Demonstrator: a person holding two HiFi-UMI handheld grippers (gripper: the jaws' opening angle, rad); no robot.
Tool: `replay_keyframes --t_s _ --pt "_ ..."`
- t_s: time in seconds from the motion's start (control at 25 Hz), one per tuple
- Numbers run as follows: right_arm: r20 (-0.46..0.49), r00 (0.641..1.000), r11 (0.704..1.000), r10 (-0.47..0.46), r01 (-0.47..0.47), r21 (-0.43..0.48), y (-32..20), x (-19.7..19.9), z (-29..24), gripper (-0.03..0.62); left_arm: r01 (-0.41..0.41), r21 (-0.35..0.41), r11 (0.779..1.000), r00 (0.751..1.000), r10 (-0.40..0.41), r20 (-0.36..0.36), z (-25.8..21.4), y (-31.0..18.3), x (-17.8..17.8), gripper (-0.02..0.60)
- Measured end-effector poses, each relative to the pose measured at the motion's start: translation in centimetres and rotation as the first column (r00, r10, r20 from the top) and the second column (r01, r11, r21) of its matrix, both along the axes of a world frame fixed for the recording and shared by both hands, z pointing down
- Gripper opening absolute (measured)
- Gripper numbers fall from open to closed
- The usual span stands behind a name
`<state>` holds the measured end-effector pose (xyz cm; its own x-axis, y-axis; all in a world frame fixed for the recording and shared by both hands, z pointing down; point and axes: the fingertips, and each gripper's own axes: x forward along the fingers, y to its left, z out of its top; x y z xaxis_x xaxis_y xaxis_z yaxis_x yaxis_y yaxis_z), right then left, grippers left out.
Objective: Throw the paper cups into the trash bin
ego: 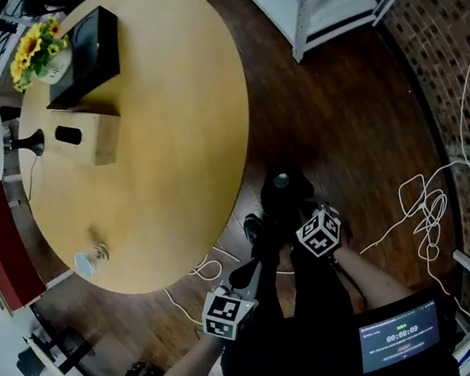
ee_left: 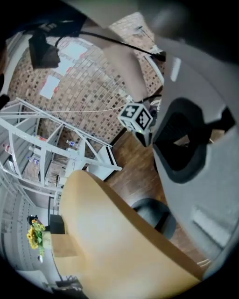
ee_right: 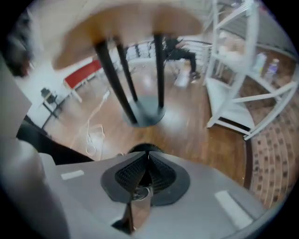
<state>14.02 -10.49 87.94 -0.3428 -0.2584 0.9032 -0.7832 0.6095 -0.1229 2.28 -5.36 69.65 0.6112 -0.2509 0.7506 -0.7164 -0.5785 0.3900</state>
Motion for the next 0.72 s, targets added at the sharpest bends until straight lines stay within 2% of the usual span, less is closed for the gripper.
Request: replay_keyframes --t_s 0.12,0.16,0.32,0.4,0.48,0.56,0.72 --pt "0.051 0.993 0.995 0.102 -0.102 0.003 2.4 2.1 -8.6 0.026 0.085 -0.087 0.993 0.995 -0.089 -0.047 -4.6 -0.6 1.1 0.005" --pt "0.072 0.989 0.992 0.127 -0.128 0.013 3.0 2.7 -11.2 0.026 0.098 -0.076 0.992 0.993 -0.102 -0.051 -6.0 -0.7 1.5 0.005" --pt "0.215 0.963 0.971 0.164 -0.197 0.139 1.2 4.4 -19.5 0.021 0.118 0.088 0.989 0.992 -0.114 -0.05 -10.2 -3.9 4.0 0.005" --pt "0.252 0.953 0.958 0.168 -0.217 0.185 1.3 4.9 -22.9 0.021 0.102 0.145 0.984 0.994 -0.096 -0.045 -11.4 -4.2 5.0 0.005" --pt "0.267 0.948 0.946 0.174 -0.237 0.224 2.3 5.1 -25.9 0.021 0.087 0.169 0.982 0.996 -0.079 -0.05 -12.3 -3.6 6.0 0.005" --pt "0.304 0.935 0.931 0.183 -0.264 0.252 3.5 4.6 -28.5 0.021 0.091 0.166 0.982 0.992 -0.075 -0.1 -14.2 -2.8 7.4 0.005" --pt "0.434 0.885 0.903 0.171 -0.317 0.291 5.5 2.1 -32.7 0.021 0.136 0.182 0.974 0.977 -0.102 -0.186 -17.3 -1.3 7.5 0.005"
